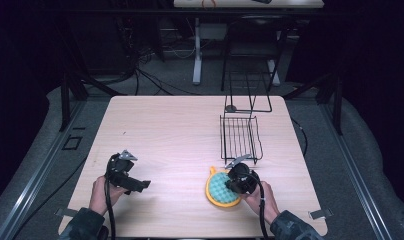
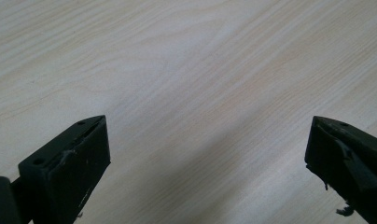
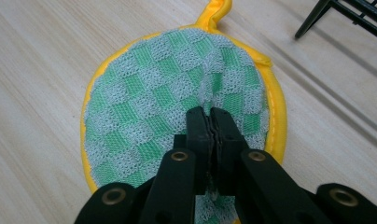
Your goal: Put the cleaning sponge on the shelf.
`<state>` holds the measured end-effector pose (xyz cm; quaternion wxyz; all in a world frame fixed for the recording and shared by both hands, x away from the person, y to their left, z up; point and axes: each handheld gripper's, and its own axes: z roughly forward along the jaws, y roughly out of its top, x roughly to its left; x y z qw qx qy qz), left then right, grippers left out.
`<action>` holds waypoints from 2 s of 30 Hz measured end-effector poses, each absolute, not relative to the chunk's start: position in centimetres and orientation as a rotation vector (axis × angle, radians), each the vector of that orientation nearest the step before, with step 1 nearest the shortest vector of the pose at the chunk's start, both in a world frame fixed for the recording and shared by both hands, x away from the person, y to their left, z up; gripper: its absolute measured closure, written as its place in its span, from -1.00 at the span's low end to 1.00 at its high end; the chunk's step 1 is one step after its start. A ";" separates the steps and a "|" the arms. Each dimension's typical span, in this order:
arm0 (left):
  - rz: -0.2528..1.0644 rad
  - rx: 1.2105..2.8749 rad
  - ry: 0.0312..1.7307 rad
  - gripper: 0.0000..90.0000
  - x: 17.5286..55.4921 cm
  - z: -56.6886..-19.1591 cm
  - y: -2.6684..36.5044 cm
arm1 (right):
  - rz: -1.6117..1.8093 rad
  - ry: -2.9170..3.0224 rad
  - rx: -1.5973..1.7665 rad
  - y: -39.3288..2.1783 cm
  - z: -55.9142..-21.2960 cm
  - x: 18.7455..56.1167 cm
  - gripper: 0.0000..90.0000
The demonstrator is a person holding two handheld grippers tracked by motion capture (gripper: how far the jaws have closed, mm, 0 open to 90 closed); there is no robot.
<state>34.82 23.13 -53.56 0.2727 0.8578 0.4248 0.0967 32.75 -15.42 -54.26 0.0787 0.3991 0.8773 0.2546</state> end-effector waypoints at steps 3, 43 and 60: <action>0.258 2.306 1.136 -1.00 34.9 -53.5 23.1 | 0.794 2.610 1.196 -15.7 -54.0 32.6 0.98; 0.238 2.304 1.132 -1.00 35.0 -53.6 23.1 | 0.977 2.565 1.109 -16.3 -51.1 31.2 0.98; 0.237 2.308 1.129 -1.00 35.0 -53.7 23.1 | 1.037 2.517 1.101 -16.9 -49.7 30.7 0.98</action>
